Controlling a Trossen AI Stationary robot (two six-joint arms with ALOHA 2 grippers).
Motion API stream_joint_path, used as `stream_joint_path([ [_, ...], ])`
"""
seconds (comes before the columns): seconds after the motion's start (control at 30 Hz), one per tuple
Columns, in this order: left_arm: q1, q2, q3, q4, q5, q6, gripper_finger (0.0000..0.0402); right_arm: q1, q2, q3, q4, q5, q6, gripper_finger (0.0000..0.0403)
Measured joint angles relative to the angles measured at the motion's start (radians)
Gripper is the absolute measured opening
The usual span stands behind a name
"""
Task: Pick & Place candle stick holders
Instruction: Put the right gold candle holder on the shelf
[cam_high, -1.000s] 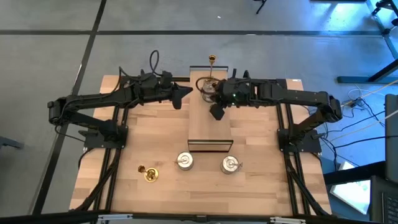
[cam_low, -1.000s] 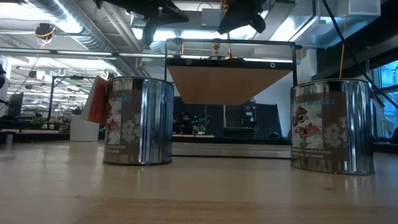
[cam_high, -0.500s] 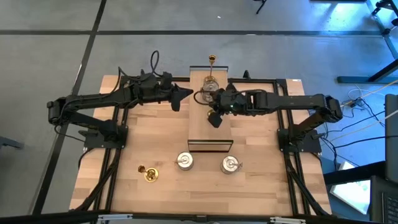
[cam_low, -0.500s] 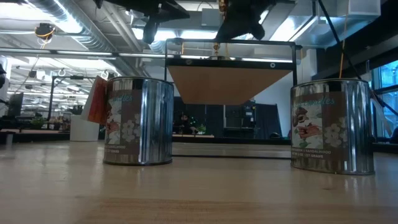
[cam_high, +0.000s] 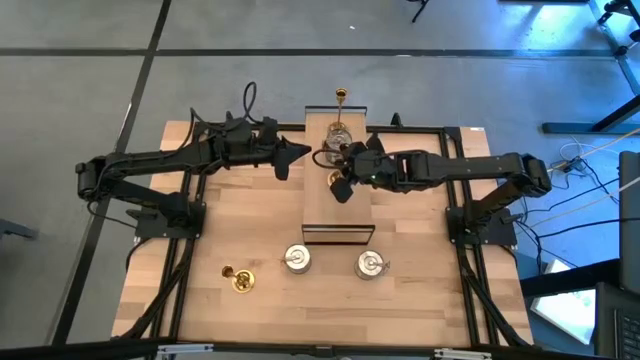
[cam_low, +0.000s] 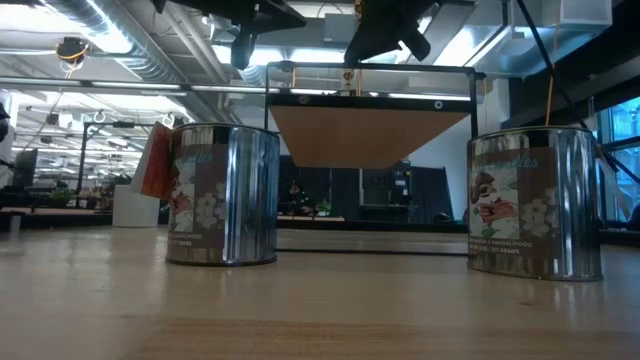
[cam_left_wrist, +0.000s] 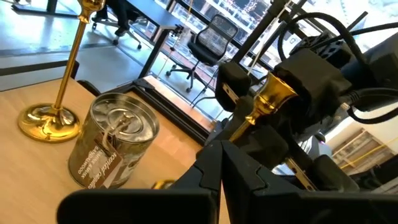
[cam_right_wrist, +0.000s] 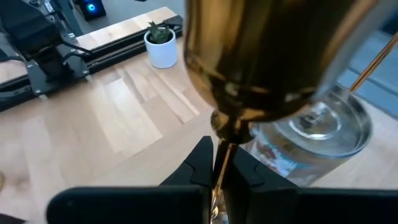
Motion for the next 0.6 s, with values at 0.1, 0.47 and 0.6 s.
stream_joint_path([
  [0.1,0.001,0.000,0.000,0.000,0.000,0.001,0.0002,-0.008,0.000,0.000,-0.010,0.000,0.034,0.0014],
  [0.47,0.001,0.000,0.000,0.000,-0.001,0.010,0.0002,-0.025,0.000,0.000,-0.027,0.023,0.060,0.0014],
  [0.6,0.001,0.000,0.000,0.000,-0.001,0.010,0.0002,-0.032,0.007,0.000,-0.024,0.023,0.056,0.0014],
])
